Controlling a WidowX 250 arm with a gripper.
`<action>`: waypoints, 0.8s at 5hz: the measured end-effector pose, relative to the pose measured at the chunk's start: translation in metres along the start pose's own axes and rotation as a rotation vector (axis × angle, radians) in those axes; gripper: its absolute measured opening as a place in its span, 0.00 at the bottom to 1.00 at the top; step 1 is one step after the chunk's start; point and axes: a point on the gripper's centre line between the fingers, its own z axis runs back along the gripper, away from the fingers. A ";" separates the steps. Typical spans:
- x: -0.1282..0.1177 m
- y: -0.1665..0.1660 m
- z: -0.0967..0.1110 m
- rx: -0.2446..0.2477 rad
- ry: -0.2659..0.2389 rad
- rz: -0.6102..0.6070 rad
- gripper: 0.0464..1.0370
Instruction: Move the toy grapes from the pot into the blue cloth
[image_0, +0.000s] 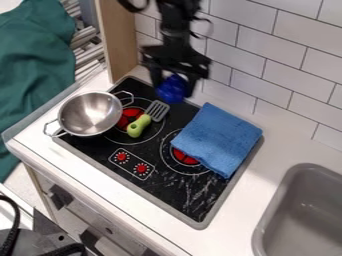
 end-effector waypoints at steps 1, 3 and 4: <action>-0.008 -0.029 -0.010 -0.033 0.021 -0.040 0.71; -0.022 -0.062 -0.027 -0.077 0.056 -0.096 0.71; -0.028 -0.064 -0.037 -0.082 0.084 -0.114 0.78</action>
